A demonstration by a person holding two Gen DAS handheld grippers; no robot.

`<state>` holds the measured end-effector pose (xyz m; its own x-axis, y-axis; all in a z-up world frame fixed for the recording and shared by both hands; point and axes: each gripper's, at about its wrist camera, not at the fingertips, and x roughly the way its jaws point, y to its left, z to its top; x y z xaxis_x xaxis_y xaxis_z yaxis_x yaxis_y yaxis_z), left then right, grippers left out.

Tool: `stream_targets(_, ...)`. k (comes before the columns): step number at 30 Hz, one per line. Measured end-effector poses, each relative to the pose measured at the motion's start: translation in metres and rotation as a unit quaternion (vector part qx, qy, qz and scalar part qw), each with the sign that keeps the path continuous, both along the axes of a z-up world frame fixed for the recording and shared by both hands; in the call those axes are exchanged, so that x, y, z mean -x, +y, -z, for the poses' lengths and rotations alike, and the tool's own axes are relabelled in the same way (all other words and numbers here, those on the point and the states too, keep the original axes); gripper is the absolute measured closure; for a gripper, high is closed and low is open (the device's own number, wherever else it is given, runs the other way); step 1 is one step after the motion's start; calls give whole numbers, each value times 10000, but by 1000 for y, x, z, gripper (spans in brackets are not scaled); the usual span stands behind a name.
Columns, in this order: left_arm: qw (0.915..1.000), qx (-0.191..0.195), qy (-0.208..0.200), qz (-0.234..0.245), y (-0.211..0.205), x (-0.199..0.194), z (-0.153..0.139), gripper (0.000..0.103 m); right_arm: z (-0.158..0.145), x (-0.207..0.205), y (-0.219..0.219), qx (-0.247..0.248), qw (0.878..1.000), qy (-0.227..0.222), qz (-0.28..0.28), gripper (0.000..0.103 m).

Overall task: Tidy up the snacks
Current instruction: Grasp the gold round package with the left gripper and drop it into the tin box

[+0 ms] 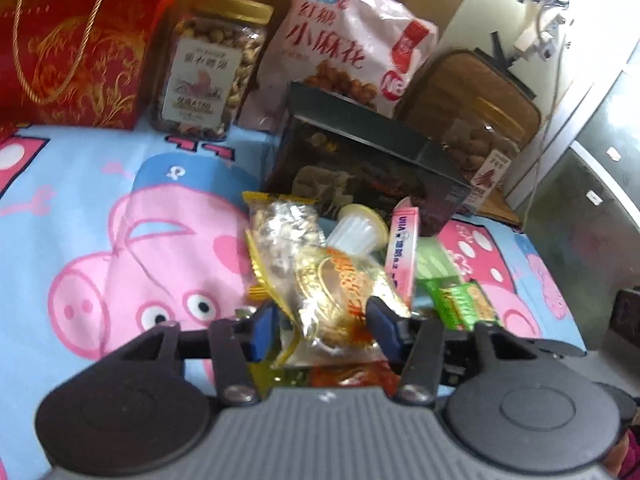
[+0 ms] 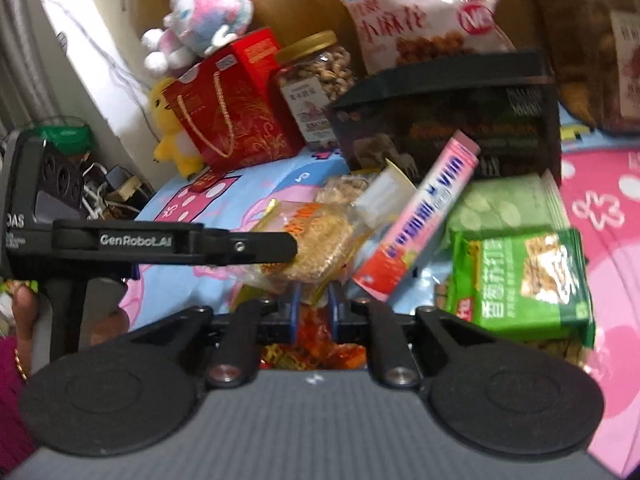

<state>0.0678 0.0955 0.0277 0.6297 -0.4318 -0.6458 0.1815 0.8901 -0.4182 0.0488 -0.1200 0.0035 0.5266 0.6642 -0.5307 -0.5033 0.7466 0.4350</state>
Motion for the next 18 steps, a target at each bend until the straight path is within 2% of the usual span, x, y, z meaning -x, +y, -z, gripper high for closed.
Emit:
stream_targets(4,9995,65,-301,-50,-1,4,-22,55,-18,11,-1,40,9989,-464,-56,88)
stream_targets(7,9986,86,-523,-58,-8,-11,-42,55,-33,7,-4,106,9962,-868,34,89)
stream_targets(13,9948,-32,-1018,69,-39,-67,-77,55,-59,-31,-18,297,9866,-1554,406,93)
stream_targets(16,9932,-103,-1153,105,-57,-101,-81,55,-61,-61,-27,357,9830,-1705,588,94)
stream_targets(18,9933,18,-1148,93,-64,-124,-77,55,-63,-75,-29,376,9804,-1819,651,94)
